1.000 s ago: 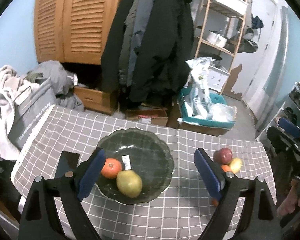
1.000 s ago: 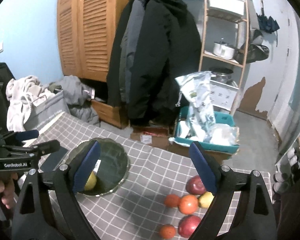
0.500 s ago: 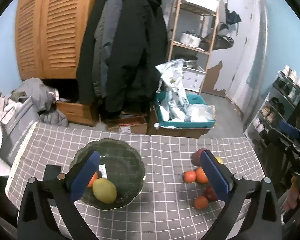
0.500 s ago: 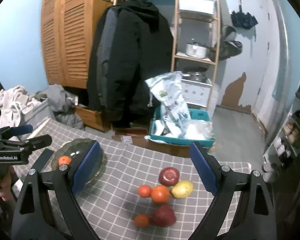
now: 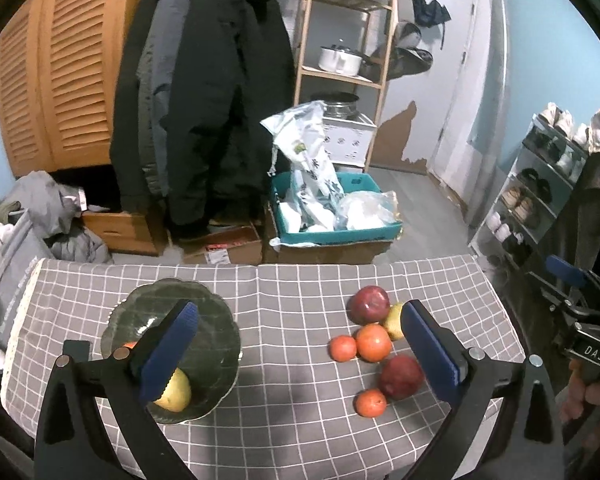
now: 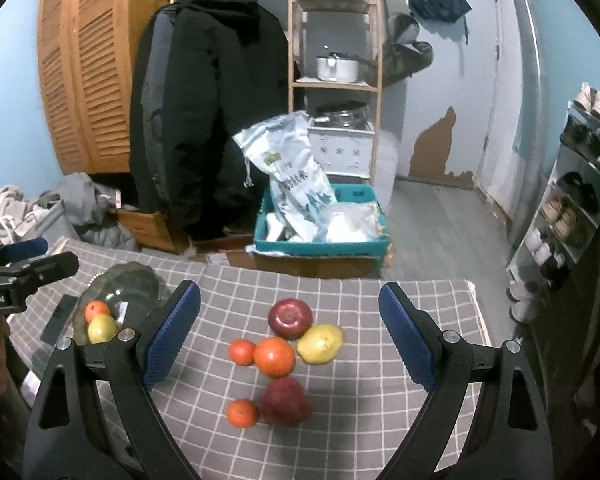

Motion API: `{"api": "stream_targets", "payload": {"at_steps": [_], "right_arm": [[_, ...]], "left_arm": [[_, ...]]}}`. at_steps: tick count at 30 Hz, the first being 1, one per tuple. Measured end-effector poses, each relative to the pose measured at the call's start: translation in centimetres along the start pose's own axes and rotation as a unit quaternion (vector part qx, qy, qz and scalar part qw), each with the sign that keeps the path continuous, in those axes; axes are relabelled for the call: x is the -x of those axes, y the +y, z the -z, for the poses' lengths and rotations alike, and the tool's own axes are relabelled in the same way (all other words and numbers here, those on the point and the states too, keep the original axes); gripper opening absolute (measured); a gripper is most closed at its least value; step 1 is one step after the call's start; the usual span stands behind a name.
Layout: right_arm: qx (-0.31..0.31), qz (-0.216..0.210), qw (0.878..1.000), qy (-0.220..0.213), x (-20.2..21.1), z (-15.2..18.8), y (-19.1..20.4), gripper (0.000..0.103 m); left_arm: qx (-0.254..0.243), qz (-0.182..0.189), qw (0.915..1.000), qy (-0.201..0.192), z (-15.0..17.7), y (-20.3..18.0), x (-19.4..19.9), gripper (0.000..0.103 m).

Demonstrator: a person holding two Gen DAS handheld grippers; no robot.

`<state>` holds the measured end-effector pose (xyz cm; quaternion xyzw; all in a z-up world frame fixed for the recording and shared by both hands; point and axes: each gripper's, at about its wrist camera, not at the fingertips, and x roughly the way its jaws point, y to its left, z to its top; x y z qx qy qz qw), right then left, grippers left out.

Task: Organize fruits
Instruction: 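Move both tools back from the bowl toward the remaining fruit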

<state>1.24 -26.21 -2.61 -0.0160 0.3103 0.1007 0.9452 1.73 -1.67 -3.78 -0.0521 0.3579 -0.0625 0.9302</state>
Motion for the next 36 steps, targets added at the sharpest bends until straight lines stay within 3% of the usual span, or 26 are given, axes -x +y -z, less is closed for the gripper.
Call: {"api": "stream_targets", "payload": {"at_steps": [13,22,36], "right_arm": [[-0.001,-0.012,0.996,0.090,-5.2,3.2,-0.8,0.090],[-0.003,0.000,0.980,0.200,-11.6,8.1,-0.8,0.090],[0.008,0.001,0.957,0.291,-17.5,13.4,-0.3,0.090]], "left_arm": [[-0.018,-0.020,0.9973,0.069,2.6,-1.4,-5.9,0.102],[-0.019,-0.029,0.9896,0.139,5.7,-1.7,-11.2,0.102],[-0.035,-0.047,0.9767,0.207,9.9,-1.5,-16.2,0.102]]}}
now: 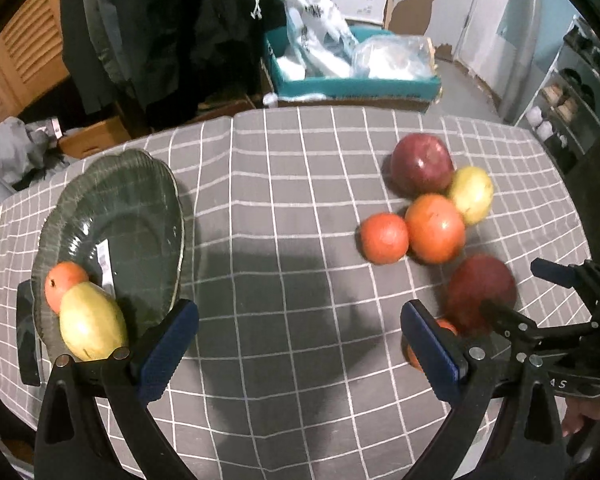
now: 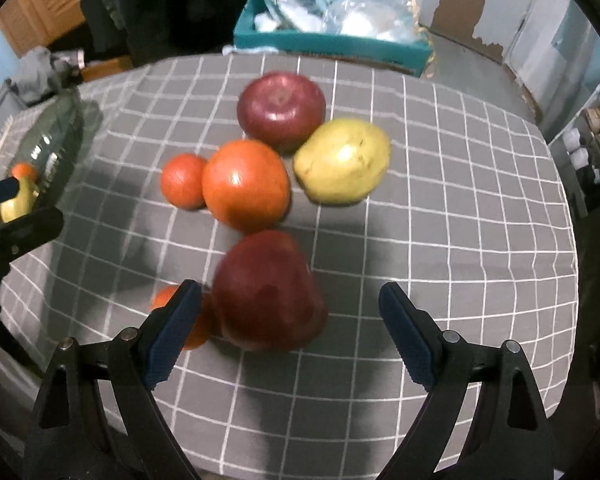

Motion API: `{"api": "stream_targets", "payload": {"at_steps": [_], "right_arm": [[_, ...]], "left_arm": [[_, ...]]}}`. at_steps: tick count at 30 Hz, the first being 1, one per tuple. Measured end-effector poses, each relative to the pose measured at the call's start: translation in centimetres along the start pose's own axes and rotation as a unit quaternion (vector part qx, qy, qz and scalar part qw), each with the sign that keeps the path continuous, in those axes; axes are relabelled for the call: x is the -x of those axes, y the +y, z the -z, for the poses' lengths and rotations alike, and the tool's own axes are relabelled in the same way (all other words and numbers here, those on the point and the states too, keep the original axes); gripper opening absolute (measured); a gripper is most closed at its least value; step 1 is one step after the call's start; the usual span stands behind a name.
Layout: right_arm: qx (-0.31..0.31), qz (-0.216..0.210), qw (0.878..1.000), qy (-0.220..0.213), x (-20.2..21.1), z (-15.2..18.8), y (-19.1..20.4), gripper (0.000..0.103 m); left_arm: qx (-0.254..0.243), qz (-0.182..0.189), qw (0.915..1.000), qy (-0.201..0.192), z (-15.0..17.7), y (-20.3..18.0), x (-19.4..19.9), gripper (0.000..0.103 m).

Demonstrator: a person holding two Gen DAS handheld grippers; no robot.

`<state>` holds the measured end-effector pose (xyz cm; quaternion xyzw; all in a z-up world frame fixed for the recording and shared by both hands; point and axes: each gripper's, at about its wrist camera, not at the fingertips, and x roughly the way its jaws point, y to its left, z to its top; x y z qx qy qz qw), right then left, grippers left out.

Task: Organize fruits
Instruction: 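Move both tools back from the bowl toward the remaining fruit, then close the right tool on the large red apple while the left tool grasps an orange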

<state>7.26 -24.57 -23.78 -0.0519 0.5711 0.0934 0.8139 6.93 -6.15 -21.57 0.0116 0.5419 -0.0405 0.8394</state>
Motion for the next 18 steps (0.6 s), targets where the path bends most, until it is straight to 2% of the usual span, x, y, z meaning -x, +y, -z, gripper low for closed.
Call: {"api": "stream_targets", "payload": {"at_steps": [8,10,13,18], "right_arm": [[0.002,-0.010,1.000,0.019,-2.5,0.1,0.2,0.089],[0.003,-0.016,1.000,0.026,-3.1,0.2,0.2,0.084],[-0.002,-0.041,0.999,0.035,-3.7,0.4,0.3,0.069],[-0.004,-0.024,0.999,0.025,-2.9,0.6,0.0,0.068]], "left_arm": [[0.001,0.000,0.9997,0.026,0.7,-0.2,-1.7,0.102],[0.000,0.001,0.9996,0.028,0.8,-0.2,-1.8,0.102],[0.000,0.003,0.9996,0.028,0.8,-0.3,-1.9,0.102],[-0.003,0.013,0.9995,0.030,0.6,-0.8,-2.1,0.102]]}}
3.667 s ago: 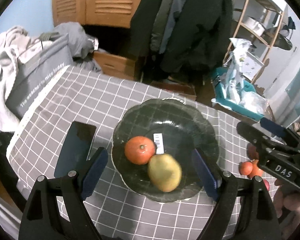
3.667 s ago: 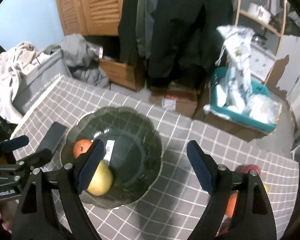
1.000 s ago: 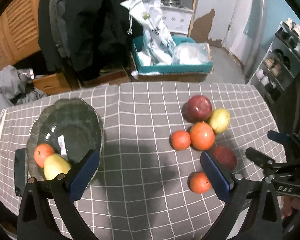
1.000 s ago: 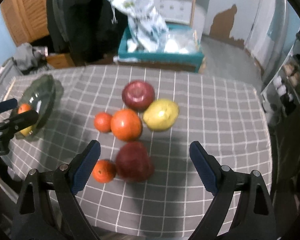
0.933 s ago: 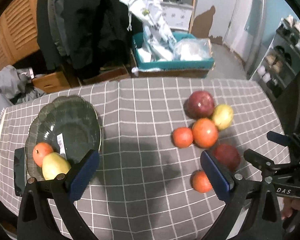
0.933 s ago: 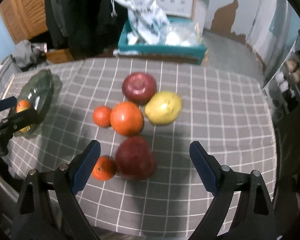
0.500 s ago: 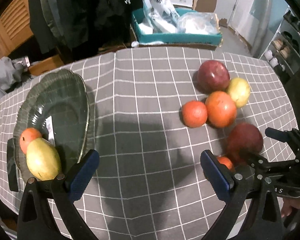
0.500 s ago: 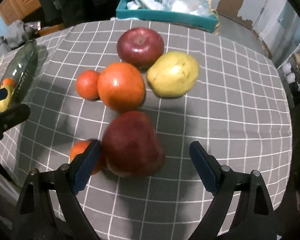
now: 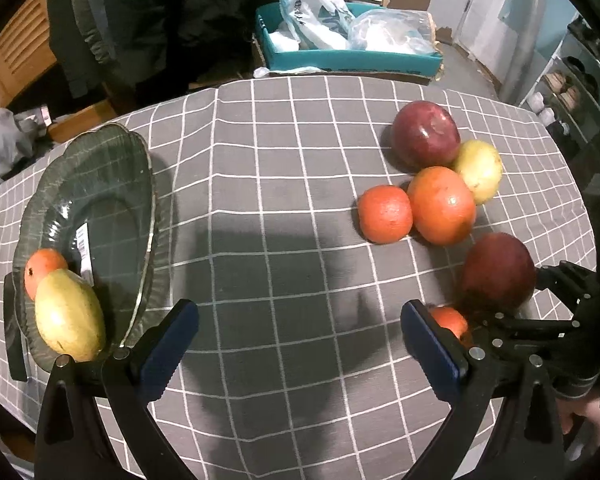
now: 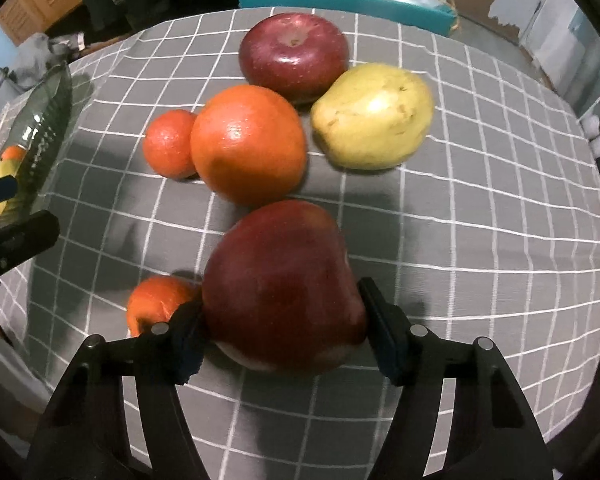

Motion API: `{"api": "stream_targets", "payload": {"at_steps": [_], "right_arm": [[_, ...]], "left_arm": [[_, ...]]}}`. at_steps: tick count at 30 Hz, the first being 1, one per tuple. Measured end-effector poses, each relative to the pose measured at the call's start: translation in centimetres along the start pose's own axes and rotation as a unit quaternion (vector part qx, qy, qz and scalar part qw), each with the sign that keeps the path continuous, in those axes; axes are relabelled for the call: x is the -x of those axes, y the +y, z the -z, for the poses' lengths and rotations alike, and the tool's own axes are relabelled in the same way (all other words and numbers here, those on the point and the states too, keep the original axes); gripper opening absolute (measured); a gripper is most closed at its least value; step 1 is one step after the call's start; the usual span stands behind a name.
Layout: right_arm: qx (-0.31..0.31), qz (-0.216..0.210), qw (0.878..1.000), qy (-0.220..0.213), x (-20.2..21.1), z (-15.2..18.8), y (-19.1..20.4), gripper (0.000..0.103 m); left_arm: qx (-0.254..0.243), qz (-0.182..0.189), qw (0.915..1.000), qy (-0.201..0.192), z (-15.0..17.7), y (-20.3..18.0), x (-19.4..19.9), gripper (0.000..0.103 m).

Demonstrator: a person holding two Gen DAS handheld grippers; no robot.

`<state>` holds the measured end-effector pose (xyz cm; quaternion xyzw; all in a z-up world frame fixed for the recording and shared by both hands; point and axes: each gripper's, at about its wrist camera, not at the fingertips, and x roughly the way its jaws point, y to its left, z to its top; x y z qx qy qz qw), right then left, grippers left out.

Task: Organize fruits
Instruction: 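Close the right tool on the large red apple while the left tool grasps an orange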

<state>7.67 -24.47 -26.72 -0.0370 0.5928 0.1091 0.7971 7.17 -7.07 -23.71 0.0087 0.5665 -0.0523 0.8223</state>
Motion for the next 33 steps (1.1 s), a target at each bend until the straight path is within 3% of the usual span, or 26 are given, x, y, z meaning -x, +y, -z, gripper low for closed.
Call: {"api": "stream_targets", "payload": {"at_steps": [11,24,26,30,33], "right_arm": [[-0.048,0.023,0.998,-0.029,2.6,1.1,-3.7,0.068],[-0.083,0.026,0.996,-0.030,3.2,2.6,-5.8,0.068],[-0.084,0.025,0.996,-0.030,3.2,2.6,-6.0,0.068],[-0.085,0.022,0.996,-0.031,3.1,2.6,-6.2,0.068],[-0.086,0.020,0.996,-0.031,3.0,2.5,-6.0,0.068]], "left_arm": [[-0.014,0.042,0.9988,0.022,1.1,-3.3,-1.1,0.102],[-0.055,0.055,0.9959,0.047,2.6,-7.7,-3.0,0.101],[-0.058,0.057,0.9956,0.047,2.6,-8.2,-3.1,0.098],[-0.067,0.063,0.9941,0.057,2.7,-8.5,-3.6,0.080],[-0.069,0.068,0.9933,0.064,2.8,-8.8,-4.0,0.075]]}}
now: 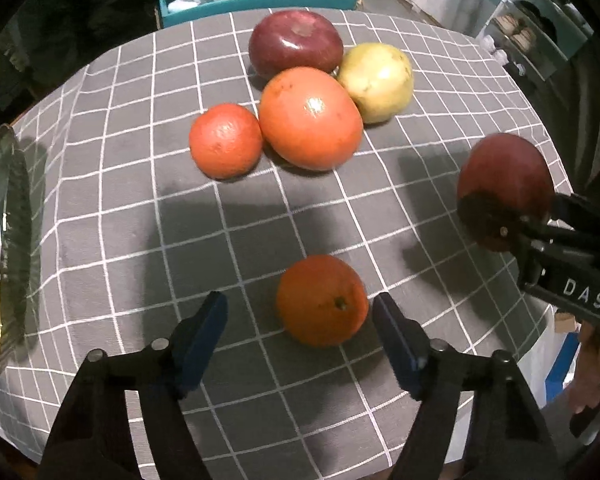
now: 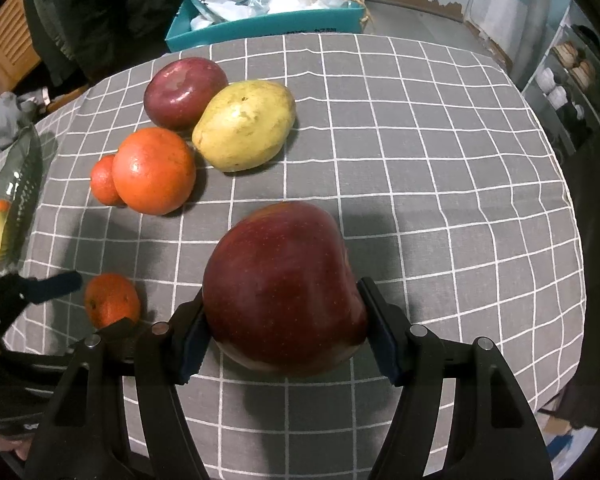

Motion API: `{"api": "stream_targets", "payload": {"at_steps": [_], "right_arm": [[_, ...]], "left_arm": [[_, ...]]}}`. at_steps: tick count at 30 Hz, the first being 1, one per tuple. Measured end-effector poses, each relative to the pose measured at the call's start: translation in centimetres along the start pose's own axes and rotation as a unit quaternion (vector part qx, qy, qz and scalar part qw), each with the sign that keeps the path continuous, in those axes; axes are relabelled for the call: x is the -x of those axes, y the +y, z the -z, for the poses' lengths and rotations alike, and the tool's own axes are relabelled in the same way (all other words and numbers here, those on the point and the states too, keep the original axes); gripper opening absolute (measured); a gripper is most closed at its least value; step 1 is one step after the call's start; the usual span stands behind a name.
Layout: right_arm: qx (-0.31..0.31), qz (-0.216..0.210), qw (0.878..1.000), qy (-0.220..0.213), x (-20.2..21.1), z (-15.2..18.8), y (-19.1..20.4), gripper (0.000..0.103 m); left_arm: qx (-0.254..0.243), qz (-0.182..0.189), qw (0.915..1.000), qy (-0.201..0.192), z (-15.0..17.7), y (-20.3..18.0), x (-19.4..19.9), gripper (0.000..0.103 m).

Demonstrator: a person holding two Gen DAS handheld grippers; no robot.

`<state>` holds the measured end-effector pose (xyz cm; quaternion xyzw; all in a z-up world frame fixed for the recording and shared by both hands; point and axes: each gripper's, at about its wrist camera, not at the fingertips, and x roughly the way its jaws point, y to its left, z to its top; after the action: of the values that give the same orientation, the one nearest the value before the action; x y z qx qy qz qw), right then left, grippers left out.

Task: Organize fruits
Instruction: 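Close the right tool on the large red apple while the left tool grasps an orange, then lift and carry the orange with the left tool while the right tool carries the apple to the bowl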

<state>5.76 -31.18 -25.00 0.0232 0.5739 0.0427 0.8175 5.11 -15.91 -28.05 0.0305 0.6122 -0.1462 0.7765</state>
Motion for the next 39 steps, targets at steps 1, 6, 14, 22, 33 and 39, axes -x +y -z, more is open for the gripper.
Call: {"api": "stream_targets", "payload": {"at_steps": [1,6,14,22,33,39], "right_arm": [[0.001,-0.001,1.000,0.000,0.0,0.0,0.1,0.068],[0.006,-0.002,1.000,-0.003,0.0,-0.2,0.5,0.068],[0.017,0.003,1.000,-0.018,0.7,-0.7,1.2,0.068],[0.025,0.006,0.999,-0.046,2.3,-1.3,1.8,0.068],[0.034,-0.007,0.995,-0.096,6.0,-2.5,3.3,0.068],[0.044,-0.009,0.991,-0.127,8.5,-2.8,4.4,0.068]], "left_arm": [[-0.001,0.001,1.0000,0.000,0.0,0.0,-0.1,0.070],[-0.010,0.023,0.9997,0.002,0.1,-0.4,-0.2,0.047],[-0.016,0.017,0.9996,-0.019,0.1,-0.7,0.9,0.046],[-0.003,0.005,0.9979,-0.065,-0.7,0.2,3.8,0.046],[0.009,-0.001,0.9932,-0.116,-1.6,1.6,8.1,0.046],[0.016,0.000,0.9889,-0.148,-1.6,2.4,10.9,0.046]]}}
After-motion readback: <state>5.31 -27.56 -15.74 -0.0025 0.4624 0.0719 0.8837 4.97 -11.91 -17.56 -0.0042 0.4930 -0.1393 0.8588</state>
